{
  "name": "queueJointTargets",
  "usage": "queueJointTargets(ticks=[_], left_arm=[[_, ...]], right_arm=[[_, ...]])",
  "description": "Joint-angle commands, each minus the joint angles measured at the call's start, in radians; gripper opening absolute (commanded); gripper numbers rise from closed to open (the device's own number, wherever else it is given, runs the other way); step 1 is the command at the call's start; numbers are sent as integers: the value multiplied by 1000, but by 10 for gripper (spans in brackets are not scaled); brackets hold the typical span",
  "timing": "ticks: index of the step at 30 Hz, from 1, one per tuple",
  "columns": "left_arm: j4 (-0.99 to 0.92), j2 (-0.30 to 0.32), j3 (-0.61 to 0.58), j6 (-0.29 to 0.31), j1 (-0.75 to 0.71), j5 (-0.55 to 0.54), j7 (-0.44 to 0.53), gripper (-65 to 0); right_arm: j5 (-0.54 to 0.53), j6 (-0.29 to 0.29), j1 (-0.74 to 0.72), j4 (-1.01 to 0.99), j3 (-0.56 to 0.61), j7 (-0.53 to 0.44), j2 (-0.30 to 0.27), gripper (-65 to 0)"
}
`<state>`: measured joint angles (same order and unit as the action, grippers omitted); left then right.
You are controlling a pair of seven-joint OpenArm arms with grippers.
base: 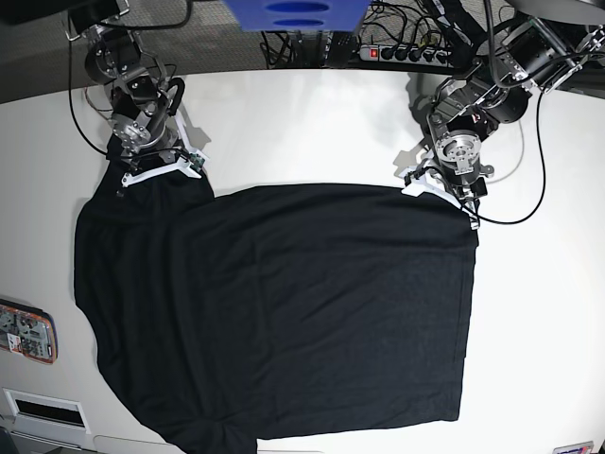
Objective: Fold the T-shirt properly
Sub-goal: 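Lower the left gripper and grasp the T-shirt's other shoulder edge, then lift both shoulder edges and pull them toward the robot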
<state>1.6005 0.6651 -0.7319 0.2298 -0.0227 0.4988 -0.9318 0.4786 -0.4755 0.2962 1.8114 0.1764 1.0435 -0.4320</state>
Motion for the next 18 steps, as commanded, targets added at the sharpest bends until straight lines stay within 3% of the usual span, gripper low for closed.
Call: queueJointTargets(ticks=[1, 5, 11, 18], left_arm=[[11, 6, -4, 36, -15, -47, 3, -650], [17, 5, -4, 36, -19, 53, -2, -650], [105, 3, 34, 33, -56, 166, 7, -650], [200, -83, 173, 35, -79, 203, 7, -650]], right_arm=[[-16, -9, -4, 21, 1, -10, -5, -650], [-8, -9, -4, 23, -4, -10, -5, -650], [111, -9, -4, 38, -5, -10, -5, -650], [119, -13, -4, 98, -91, -10, -3, -650]])
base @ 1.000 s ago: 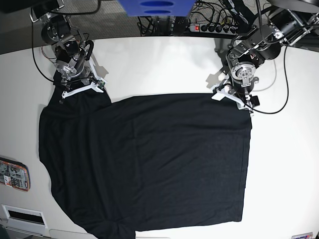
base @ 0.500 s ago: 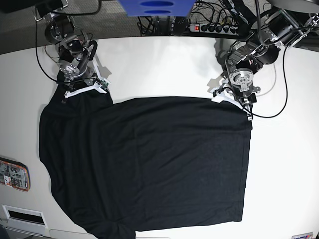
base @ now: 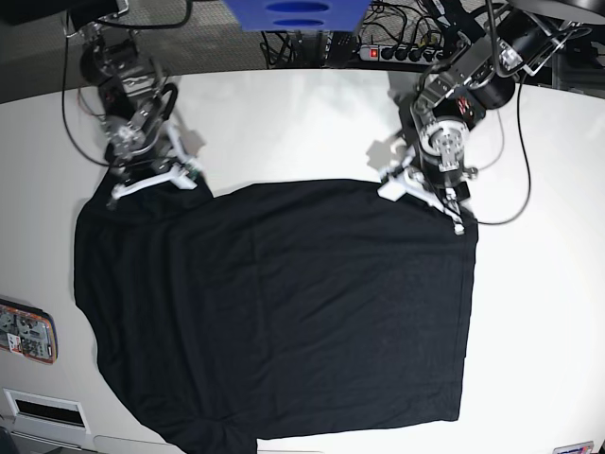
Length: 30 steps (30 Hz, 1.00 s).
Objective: Fold the T-shirt properly
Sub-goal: 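Lift both shoulder edges and pull them toward the robot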
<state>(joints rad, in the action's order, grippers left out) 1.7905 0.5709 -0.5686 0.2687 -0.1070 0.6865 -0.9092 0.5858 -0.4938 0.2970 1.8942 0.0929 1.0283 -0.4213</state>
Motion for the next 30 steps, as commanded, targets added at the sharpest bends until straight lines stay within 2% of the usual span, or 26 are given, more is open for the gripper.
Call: queueJointTargets(ticks=[1, 7, 9, 11, 17, 19, 26, 30], left_arm=[[10, 7, 26, -4, 7, 16, -15, -650], [10, 1, 111, -4, 11, 14, -12, -650], [10, -2, 134, -4, 28, 9, 25, -650], [9, -24, 172, -4, 34, 14, 69, -650], [-59, -114, 307, -4, 74, 16, 192, -650], [-93, -134, 338, -4, 85, 16, 221, -650], [-205, -154, 341, -4, 160, 16, 266, -650], [-208, -170, 342, -4, 212, 16, 266, -650]], right_arm=[[12, 5, -5, 15, -17, 5, -14, -650], [12, 5, -9, 14, -51, 5, -15, -650], [12, 5, -9, 12, -68, 5, -15, -650], [12, 5, -17, 12, -71, 5, -15, -650], [10, 4, -204, -14, -60, 5, -12, -650], [10, 4, -218, -31, -60, 5, -12, -650], [10, 4, -232, -193, -60, 2, -12, -650], [10, 4, -339, -272, -49, -61, 12, -650]])
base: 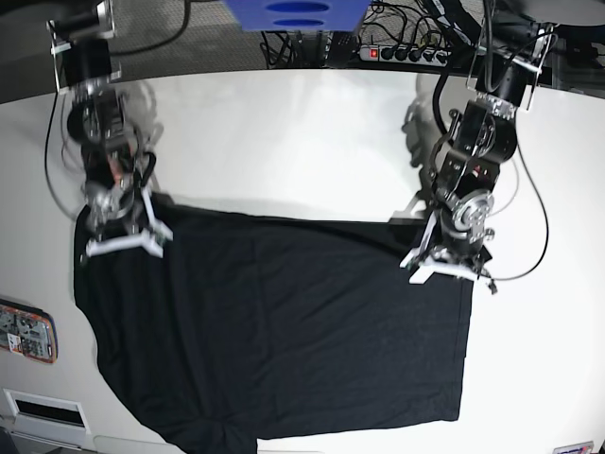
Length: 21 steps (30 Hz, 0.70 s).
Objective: Fold the T-shirt properly
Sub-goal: 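Lift both shoulder edges and pull them toward the robot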
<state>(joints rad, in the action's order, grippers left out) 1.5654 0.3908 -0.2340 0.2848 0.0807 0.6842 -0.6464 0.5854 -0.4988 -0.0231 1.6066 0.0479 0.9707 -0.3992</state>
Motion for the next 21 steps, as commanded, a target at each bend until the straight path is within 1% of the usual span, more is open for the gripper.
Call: queueJointTargets(ticks=[1, 3, 5, 9, 11, 14, 16, 18, 21], left_arm=[[16, 10, 6, -20, 34, 16, 3, -650], [16, 9, 5, -20, 49, 16, 3, -650], [14, -5, 8, -20, 64, 18, 3, -650], [-27, -6, 6, -25, 104, 18, 3, -650], [-43, -11, 5, -46, 113, 18, 4, -650], [-53, -11, 3, -83, 121, 16, 6, -650], [-53, -13, 3, -98, 126, 16, 6, -650], [-53, -13, 3, -111, 129, 16, 6, -650], [-53, -13, 3, -114, 158, 16, 6, -650]], right_arm=[[11, 9, -39, 1, -3, -11, -7, -650], [11, 9, -57, -33, -3, -17, -4, -650], [11, 9, -64, -56, -3, -20, 12, -650], [11, 9, -68, -93, -3, -22, 19, -650], [11, 9, -100, -98, -3, -22, 33, -650], [11, 9, -146, -99, -1, -22, 33, -650], [11, 9, -153, -99, -1, -22, 35, -650], [11, 9, -153, -99, -1, -22, 35, -650], [11, 4, -154, -108, -1, -22, 33, -650]])
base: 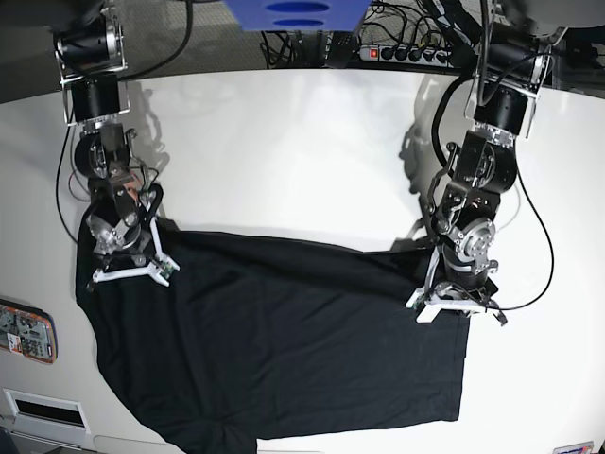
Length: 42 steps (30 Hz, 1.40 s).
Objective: Fold the T-shirt properly
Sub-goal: 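Lift both shoulder edges and pull them toward the robot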
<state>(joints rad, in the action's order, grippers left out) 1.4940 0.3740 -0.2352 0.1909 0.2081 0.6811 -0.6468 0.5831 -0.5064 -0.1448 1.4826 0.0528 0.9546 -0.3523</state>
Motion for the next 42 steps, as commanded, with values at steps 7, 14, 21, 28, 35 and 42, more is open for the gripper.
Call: queueJointTargets(ticks=[7, 14, 21, 28, 35, 42], left_arm=[[18, 4, 3, -21, 69, 21, 6, -650], [17, 9, -83, -21, 72, 21, 6, -650], [18, 9, -122, -21, 64, 22, 6, -650], [23, 10, -120, -21, 70, 22, 6, -650], [18, 7, -123, -21, 63, 142, 6, -650], [18, 9, -120, -21, 63, 156, 6, -650]], right_arm=[[15, -28, -138, -15, -6, -4, -14, -650], [15, -30, -164, -79, -6, -6, -14, -650], [15, -30, -217, -79, -6, -6, -14, -650], [15, -30, -284, -81, -5, -6, -14, -650], [15, -30, -302, -167, 45, -29, -12, -650], [15, -30, -352, -225, 57, -42, 11, -650]])
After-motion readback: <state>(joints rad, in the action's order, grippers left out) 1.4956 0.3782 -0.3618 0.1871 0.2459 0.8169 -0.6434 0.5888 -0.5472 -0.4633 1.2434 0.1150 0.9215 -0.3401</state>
